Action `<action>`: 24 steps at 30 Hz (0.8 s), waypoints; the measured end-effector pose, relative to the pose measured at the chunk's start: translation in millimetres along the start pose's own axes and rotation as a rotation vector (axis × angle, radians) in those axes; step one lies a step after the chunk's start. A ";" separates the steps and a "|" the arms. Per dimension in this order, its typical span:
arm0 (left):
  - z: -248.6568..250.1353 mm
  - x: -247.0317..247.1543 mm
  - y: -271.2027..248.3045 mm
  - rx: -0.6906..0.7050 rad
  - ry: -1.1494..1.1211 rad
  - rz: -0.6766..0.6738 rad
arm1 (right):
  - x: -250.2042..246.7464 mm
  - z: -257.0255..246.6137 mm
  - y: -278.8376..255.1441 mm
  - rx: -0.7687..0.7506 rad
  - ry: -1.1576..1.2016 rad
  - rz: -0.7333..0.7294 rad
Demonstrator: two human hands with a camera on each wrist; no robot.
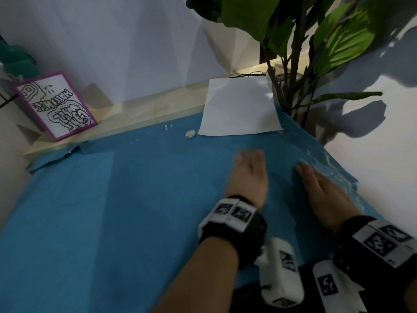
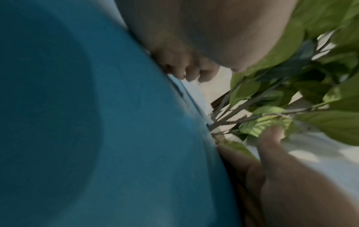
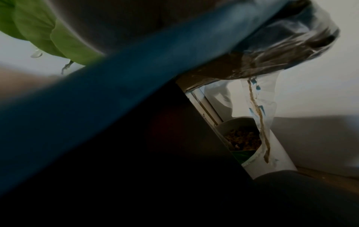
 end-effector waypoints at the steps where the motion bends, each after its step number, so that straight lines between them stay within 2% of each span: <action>1: -9.2 -16.9 -5.6 0.013 0.096 0.172 | -0.3 0.3 -0.2 -0.001 0.010 0.000; 2: -25.1 -30.6 -11.7 -0.086 0.178 0.235 | 0.1 0.5 -0.5 -0.003 0.017 0.000; 3: -45.3 -41.2 -20.4 -0.300 0.230 0.195 | 0.9 0.6 -0.6 -0.008 0.018 0.002; 4: -65.6 -46.6 -28.9 -0.548 0.237 0.098 | 1.8 0.9 -0.5 -0.012 0.011 0.002; 5: -75.3 -49.7 -34.6 -0.719 0.249 -0.007 | 2.6 0.8 -0.5 -0.018 -0.003 0.001; 6: -74.9 -48.9 -35.4 -0.774 0.266 -0.070 | 3.3 0.3 -0.2 -0.024 -0.015 0.002; 7: -71.9 -39.9 -29.6 -0.727 0.301 -0.136 | 3.7 -0.1 -0.1 -0.028 -0.023 0.001; 9: -44.4 -15.7 -16.8 -0.475 0.221 -0.228 | 2.7 -0.9 -0.4 -0.025 -0.023 0.002; 10: -26.9 -2.7 -15.4 -0.330 0.116 -0.326 | 1.9 -1.1 -0.7 -0.022 -0.021 0.001; 12: -1.6 -2.9 -20.4 -0.182 -0.194 -0.457 | 1.5 -2.0 -1.2 -0.017 -0.024 -0.012; 13: 0.1 -13.8 -18.8 -0.163 -0.285 -0.381 | 1.5 -1.6 -1.3 -0.015 -0.028 -0.016; 14: -6.5 -27.3 -13.5 -0.186 -0.271 -0.231 | 1.3 -0.6 -1.1 -0.015 -0.034 -0.014; 16: -36.5 -46.2 -0.8 -0.345 -0.017 0.003 | 2.8 1.3 0.1 -0.026 -0.056 -0.012; 17: -50.6 -49.8 0.7 -0.487 0.113 0.000 | 3.8 1.7 0.6 -0.034 -0.071 -0.016; 18: -56.4 -47.5 -1.9 -0.594 0.207 -0.061 | 4.3 1.7 1.2 -0.041 -0.083 -0.019; 19: -56.3 -38.9 -4.1 -0.612 0.260 -0.128 | 4.3 2.1 1.7 -0.047 -0.089 -0.020; 21: -46.7 -13.4 -13.3 -0.421 0.220 -0.231 | 4.7 3.0 2.5 -0.052 -0.091 -0.023; 22: -40.9 -2.9 -18.2 -0.255 0.138 -0.294 | 4.8 3.4 2.9 -0.056 -0.093 -0.027; 23: -32.3 -2.3 -24.4 -0.151 -0.020 -0.367 | 4.9 4.0 3.4 -0.059 -0.094 -0.031; 24: -25.3 -10.6 -30.8 -0.146 -0.187 -0.449 | 4.9 4.5 3.7 -0.063 -0.094 -0.033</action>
Point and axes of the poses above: each hand's wrist, its own y-axis towards the middle knuckle, its own x-axis out of the palm, z = x × y, the point moved 4 cm from there along y, towards the middle knuckle, and after that the axes turned 6 degrees about -z, right-handed, at the moved point
